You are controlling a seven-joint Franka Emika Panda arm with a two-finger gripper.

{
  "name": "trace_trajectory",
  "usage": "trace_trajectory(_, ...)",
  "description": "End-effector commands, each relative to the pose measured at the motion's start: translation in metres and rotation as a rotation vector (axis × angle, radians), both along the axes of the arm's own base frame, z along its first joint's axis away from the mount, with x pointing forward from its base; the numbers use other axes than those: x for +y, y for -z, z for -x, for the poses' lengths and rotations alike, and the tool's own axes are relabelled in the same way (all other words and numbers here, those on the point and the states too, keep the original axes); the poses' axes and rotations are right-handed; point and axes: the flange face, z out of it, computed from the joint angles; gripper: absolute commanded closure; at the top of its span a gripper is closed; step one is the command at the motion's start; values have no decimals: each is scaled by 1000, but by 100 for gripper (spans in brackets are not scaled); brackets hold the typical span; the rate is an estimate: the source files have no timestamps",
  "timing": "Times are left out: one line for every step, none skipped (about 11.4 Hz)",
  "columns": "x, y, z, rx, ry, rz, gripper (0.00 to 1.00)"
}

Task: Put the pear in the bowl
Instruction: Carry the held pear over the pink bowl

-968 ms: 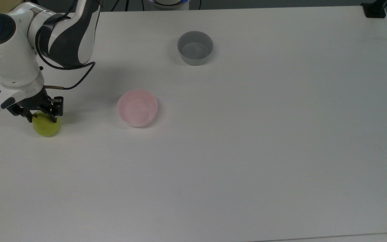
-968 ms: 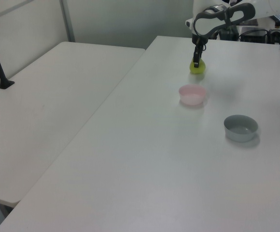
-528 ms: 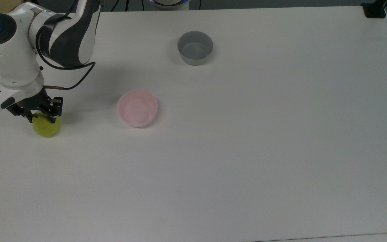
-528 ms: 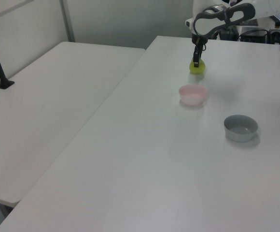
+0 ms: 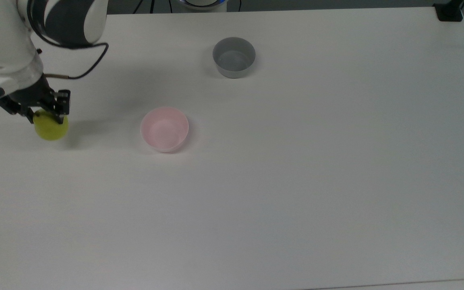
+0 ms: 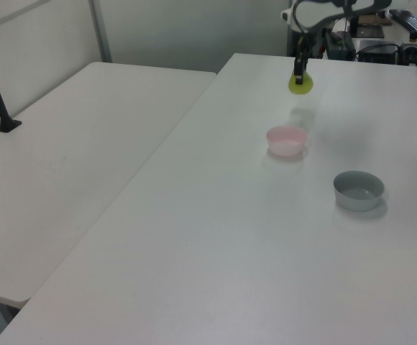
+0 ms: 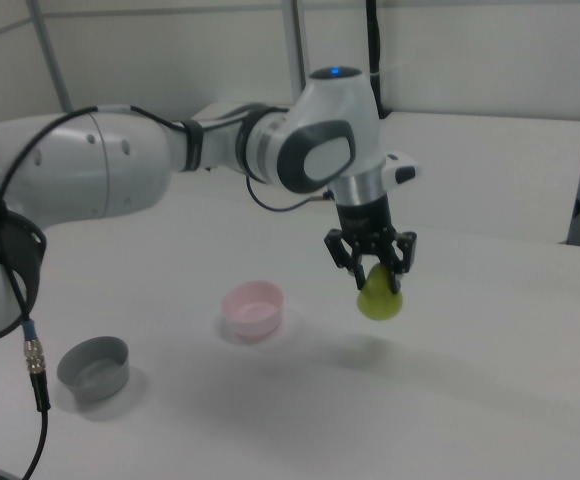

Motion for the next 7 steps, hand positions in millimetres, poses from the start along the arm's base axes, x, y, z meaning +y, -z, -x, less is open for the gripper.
trace_trajectory(25,-61,19,36,49,-41,87)
trace_trajectory(43,-76,22,46,51,-60,87)
trace_trajectory(58,-95,28,45,57,-76,87)
trace_trajectory(71,-114,34,43,58,-87,87)
trace_trajectory(86,-134,42,42,59,-91,86)
trace_trajectory(103,-151,49,40,42,-99,86)
trace_trajectory(109,-171,60,30,38,-111,86)
